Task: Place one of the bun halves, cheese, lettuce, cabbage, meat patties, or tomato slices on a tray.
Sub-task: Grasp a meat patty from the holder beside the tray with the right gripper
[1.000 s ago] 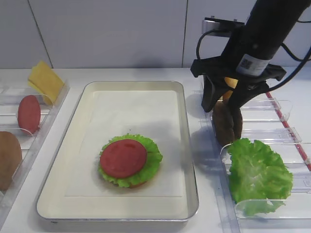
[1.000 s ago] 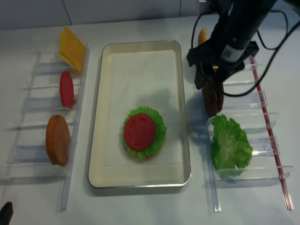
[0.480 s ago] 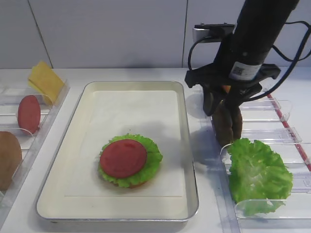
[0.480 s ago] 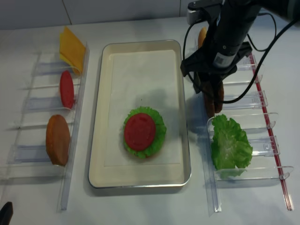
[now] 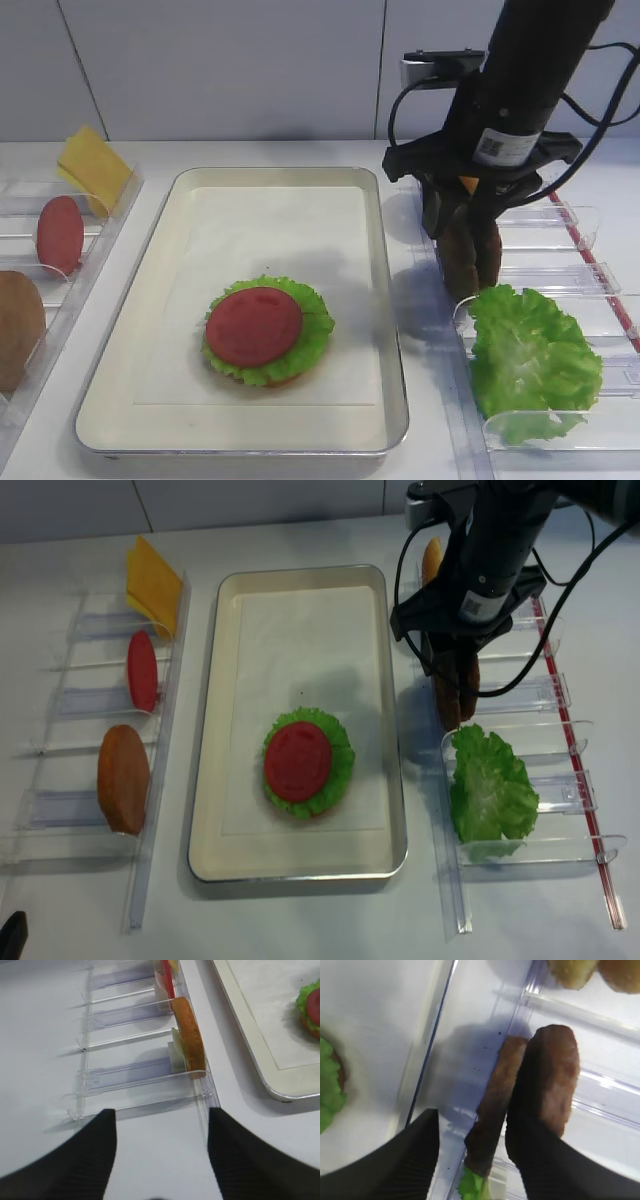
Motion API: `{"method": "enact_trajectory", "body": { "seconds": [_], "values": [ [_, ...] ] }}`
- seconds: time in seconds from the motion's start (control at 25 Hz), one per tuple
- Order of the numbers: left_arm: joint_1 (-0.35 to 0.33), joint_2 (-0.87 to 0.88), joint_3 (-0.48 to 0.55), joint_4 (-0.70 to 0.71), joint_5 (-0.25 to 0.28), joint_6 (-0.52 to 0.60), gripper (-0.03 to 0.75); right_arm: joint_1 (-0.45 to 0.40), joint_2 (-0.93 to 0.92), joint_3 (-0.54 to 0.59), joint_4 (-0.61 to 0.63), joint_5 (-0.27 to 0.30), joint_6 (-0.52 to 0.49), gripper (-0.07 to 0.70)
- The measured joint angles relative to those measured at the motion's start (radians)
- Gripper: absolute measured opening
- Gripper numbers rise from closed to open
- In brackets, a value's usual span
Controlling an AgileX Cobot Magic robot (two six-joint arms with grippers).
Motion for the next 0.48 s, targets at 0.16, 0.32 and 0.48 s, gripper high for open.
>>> {"method": "enact_trajectory", "body": {
  "seconds": [0.16, 0.32, 0.48],
  "values": [
    [0.0, 0.0, 0.0, 0.0, 0.0, 0.0, 0.396, 0.0, 0.023, -0.001, 0.003, 0.004, 0.0, 0.379],
    [0.0, 0.0, 0.0, 0.0, 0.0, 0.0, 0.396, 0.0, 0.052, -0.001, 0.003, 0.009, 0.0, 0.363],
    [0.0, 0.0, 0.0, 0.0, 0.0, 0.0, 0.396, 0.0, 0.052, -0.001, 0.003, 0.009, 0.0, 0.28]
  ]
}}
